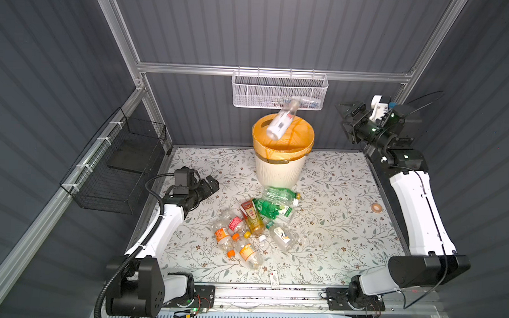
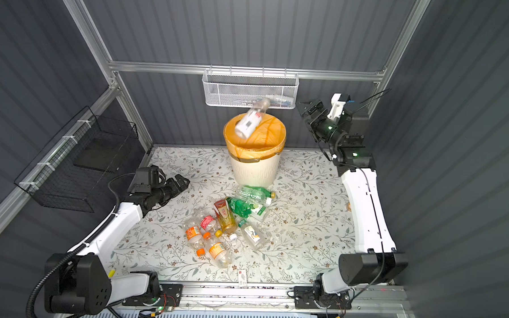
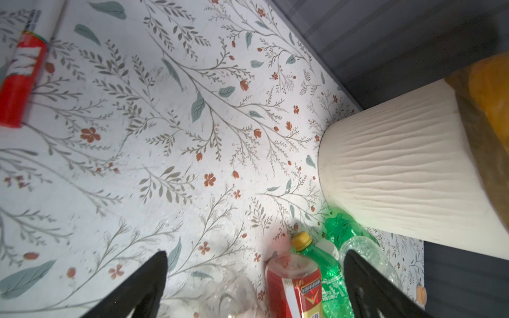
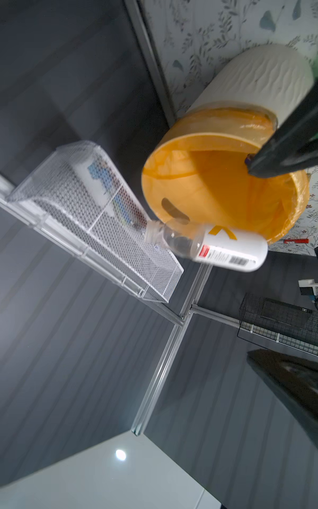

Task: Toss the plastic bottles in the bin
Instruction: 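Lift the yellow-marked bottle with the right gripper over the bin and release it, then move the left gripper toward the nearer bottle pile while the right draws back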

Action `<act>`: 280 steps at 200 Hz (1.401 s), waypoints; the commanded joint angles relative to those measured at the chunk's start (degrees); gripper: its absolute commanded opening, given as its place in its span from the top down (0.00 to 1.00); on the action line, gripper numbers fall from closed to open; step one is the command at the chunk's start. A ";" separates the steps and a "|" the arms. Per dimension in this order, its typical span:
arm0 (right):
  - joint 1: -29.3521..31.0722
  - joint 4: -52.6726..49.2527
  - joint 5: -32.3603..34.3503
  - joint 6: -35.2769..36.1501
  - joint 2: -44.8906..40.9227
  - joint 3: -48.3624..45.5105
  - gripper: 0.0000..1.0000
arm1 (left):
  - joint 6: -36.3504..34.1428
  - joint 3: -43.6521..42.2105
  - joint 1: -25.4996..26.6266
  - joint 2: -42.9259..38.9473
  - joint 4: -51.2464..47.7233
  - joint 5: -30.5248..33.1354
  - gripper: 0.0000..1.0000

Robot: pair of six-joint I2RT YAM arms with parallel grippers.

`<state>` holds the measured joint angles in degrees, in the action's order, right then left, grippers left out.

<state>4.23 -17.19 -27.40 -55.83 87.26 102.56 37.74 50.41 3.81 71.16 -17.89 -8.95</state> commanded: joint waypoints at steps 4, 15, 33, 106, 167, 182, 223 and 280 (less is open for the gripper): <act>-0.65 2.61 -1.87 -1.62 -1.14 -1.76 0.01 | -0.36 -0.01 0.14 -1.17 -5.31 0.13 0.00; -1.06 3.05 -1.71 -1.39 -2.01 -3.92 0.01 | 0.28 0.04 0.14 -1.59 -6.43 -0.97 0.00; -2.03 4.59 -1.52 -0.68 -3.92 -8.99 0.01 | 2.05 0.18 0.22 -3.45 -10.43 -1.09 0.00; -2.21 6.59 0.51 4.69 -7.67 -34.28 0.01 | 11.20 -9.96 3.37 -14.13 -16.37 -0.42 0.01; -2.28 9.90 0.77 5.03 -8.57 -42.34 0.03 | 18.23 -10.85 12.53 -15.60 -22.98 4.65 0.03; -2.62 11.63 0.25 3.82 -8.21 -43.60 0.04 | 19.26 -11.72 12.62 -16.22 -25.07 6.37 0.05; -3.26 12.44 -1.45 3.80 -6.31 -43.24 0.06 | 22.58 -14.53 13.30 -17.20 -24.88 5.67 0.07; -4.27 13.05 -1.42 3.79 -5.20 -44.16 0.06 | 22.47 -15.06 16.28 -11.02 -19.35 4.90 0.09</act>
<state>0.69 -5.63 -28.10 -52.27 81.32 59.24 59.66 35.70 18.55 56.75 -39.77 -4.01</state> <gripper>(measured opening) 0.936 0.911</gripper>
